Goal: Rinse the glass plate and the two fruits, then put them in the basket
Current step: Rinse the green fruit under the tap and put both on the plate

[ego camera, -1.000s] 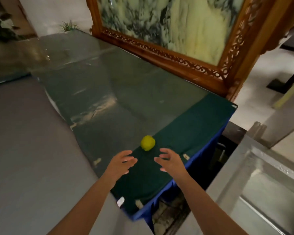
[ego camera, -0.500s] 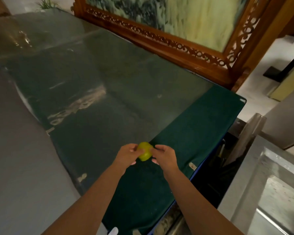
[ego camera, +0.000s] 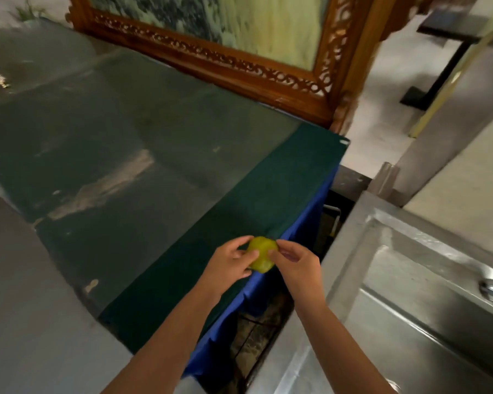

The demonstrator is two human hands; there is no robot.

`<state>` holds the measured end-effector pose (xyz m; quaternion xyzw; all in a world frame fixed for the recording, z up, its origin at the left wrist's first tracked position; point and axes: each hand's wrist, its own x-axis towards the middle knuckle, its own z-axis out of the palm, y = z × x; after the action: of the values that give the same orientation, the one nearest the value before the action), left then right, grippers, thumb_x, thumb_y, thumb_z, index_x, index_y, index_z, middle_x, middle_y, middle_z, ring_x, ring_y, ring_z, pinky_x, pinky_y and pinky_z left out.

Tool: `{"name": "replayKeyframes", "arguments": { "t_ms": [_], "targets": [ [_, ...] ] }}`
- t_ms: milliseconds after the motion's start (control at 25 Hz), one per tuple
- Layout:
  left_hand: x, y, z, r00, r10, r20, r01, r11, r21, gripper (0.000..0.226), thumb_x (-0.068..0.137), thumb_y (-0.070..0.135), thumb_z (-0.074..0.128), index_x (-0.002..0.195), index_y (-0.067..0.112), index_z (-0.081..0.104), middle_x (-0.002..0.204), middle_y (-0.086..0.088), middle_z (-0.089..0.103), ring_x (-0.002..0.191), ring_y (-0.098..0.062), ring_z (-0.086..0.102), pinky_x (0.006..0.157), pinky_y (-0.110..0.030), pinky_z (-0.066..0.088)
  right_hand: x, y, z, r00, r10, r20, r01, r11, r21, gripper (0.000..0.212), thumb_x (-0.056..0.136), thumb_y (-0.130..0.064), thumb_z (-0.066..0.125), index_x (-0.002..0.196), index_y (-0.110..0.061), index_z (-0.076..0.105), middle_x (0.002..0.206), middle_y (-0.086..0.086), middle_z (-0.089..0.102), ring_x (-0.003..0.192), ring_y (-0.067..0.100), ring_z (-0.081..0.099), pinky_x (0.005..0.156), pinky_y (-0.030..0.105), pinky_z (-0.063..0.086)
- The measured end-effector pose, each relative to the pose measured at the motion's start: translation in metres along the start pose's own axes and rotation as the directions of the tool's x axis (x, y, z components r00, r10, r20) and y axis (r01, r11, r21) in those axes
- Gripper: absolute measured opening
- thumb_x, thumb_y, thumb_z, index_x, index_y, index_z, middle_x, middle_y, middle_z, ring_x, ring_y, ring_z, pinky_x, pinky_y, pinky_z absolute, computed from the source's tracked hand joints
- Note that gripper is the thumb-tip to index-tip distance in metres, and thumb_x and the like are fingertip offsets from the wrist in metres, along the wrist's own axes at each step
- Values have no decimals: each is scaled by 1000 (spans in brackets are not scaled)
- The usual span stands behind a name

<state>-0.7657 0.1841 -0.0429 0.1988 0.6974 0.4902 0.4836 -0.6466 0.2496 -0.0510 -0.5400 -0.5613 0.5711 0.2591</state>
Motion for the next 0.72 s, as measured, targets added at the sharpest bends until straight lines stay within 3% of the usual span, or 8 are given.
{"name": "replayKeyframes", "arguments": {
  "t_ms": [120,240,400,520,640,720],
  "targets": [
    [-26,-5,79,984,-83,158,109,980,-164,27,92,12,50,117,19,54,101,-8,62,79,-17,63,64,-21,54,-23,13,-90,996,-45,-76,56,989,140,23,84,3,55,93,-10,71,97,10,71,88,17,65,79,17,48],
    [-50,-23,156,932,-109,346,206,944,-257,19,92,18,49,106,20,62,87,-2,73,77,-16,69,69,-26,57,-47,33,-176,989,-52,-141,89,957,276,35,85,9,44,84,-12,71,91,7,72,83,13,68,73,11,51],
    [-67,-61,244,874,-134,467,289,916,-278,18,86,22,56,102,19,64,84,-2,77,78,-14,72,69,-26,58,-68,68,-264,987,-13,-160,58,959,276,31,85,7,46,85,-10,72,88,4,73,77,2,69,65,2,45],
    [-72,-86,301,831,-226,508,446,817,-366,17,83,18,57,99,12,63,81,-15,76,72,-23,74,58,-27,59,-69,106,-333,957,69,-283,17,956,293,25,87,6,47,100,-4,66,93,10,68,78,19,66,66,10,48],
    [-70,-94,336,782,-291,552,571,690,-444,32,78,19,61,105,3,58,86,-29,73,74,-34,73,56,-33,60,-55,136,-387,880,203,-430,-57,943,328,25,90,-4,50,112,-4,60,103,14,64,79,21,62,70,19,44],
    [-66,-95,351,771,-288,568,600,629,-495,42,71,21,64,108,1,56,88,-32,71,76,-36,72,57,-36,61,-35,144,-406,879,249,-408,-124,943,308,24,90,-11,51,113,-10,60,106,9,64,83,18,62,69,19,43]
  ]
}}
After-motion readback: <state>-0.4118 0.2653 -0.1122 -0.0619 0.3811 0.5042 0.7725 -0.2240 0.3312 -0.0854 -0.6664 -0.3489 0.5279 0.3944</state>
